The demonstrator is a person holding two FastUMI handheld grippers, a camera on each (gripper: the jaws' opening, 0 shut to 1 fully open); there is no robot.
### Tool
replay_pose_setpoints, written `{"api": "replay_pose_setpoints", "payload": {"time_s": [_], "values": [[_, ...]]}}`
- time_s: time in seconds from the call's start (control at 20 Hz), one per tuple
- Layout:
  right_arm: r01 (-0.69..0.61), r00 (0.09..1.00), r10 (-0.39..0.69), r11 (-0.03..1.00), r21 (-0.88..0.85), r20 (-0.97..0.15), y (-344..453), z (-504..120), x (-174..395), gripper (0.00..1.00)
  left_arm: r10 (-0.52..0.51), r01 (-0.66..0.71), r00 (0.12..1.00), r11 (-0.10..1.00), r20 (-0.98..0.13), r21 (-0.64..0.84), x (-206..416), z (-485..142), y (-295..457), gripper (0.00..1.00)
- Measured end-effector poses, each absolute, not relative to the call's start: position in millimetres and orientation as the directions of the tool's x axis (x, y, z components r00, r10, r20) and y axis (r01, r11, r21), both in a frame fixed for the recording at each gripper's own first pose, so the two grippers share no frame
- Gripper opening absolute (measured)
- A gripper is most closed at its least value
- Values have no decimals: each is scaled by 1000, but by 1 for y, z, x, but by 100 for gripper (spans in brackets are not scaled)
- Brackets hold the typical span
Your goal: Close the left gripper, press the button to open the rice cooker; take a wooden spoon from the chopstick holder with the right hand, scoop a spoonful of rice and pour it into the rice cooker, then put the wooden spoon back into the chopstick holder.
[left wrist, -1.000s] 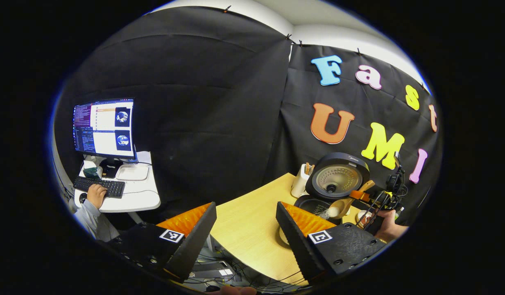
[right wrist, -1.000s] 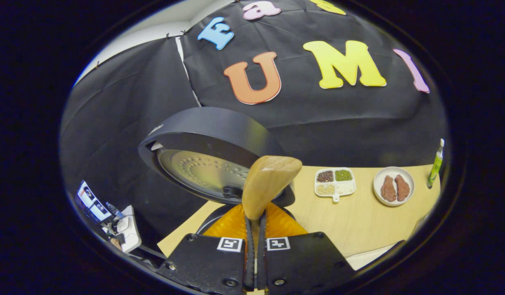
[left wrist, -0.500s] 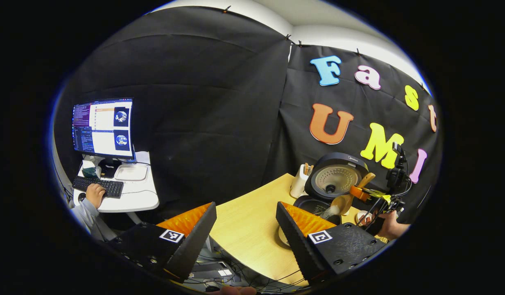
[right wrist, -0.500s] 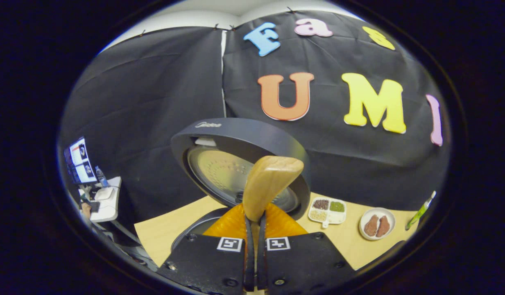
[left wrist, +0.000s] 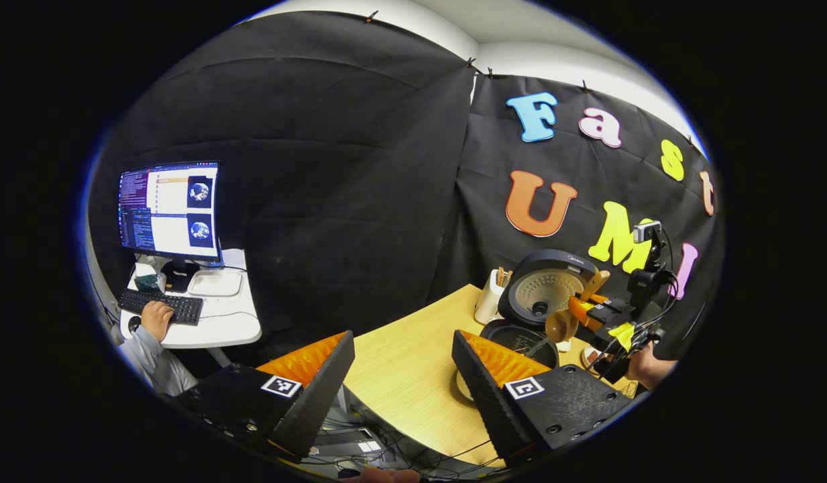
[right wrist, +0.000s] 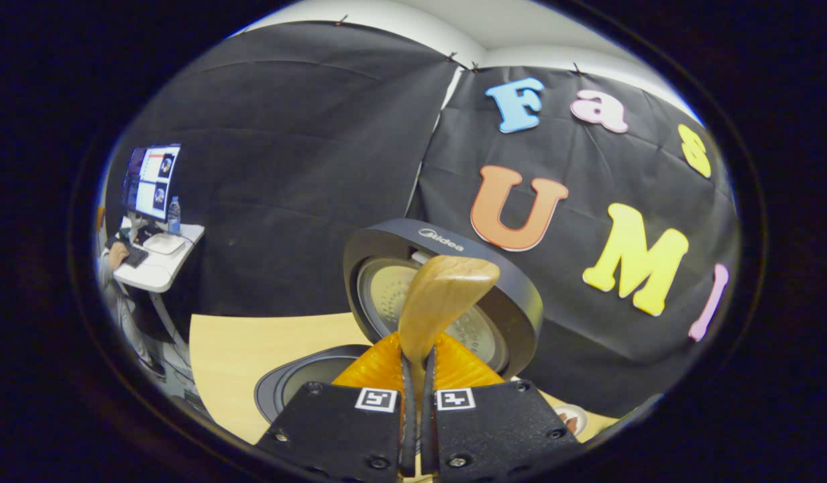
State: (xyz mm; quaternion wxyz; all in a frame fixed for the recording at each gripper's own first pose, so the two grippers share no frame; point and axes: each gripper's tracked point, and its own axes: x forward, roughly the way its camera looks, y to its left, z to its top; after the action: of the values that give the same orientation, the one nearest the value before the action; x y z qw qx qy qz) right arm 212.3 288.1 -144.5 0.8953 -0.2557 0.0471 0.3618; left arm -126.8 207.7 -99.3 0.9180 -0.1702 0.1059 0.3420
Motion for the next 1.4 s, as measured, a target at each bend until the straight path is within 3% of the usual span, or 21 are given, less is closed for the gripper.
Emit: {"api": "replay_pose_setpoints", "payload": {"time_s": [0.3,0.5,0.65,0.85,1.05,1.2,1.4], "values": [[-658,701,675,488,-574,-230,299,-136,187,9,579,-647,758,728,-300,-229,-123,-94,203,95],[-665,705,676,525,-531,-214,293,-122,177,9,572,-636,765,745,-296,-203,-117,-93,198,95],[-693,707,676,601,-398,-209,281,-103,172,9,536,-600,791,773,-295,-207,-104,-92,181,95],[-714,690,687,698,-57,-228,250,-71,164,10,464,-528,835,827,-297,-191,-79,-94,152,95],[-628,715,675,734,259,-180,192,-27,168,9,324,-380,908,903,-265,-198,-42,-89,97,95],[-522,784,602,771,366,-149,127,-8,179,9,214,-254,948,954,-234,-157,-15,-80,59,95],[-335,893,420,859,387,-159,18,-7,191,9,86,-123,972,978,-219,-165,14,-76,14,95]]}}
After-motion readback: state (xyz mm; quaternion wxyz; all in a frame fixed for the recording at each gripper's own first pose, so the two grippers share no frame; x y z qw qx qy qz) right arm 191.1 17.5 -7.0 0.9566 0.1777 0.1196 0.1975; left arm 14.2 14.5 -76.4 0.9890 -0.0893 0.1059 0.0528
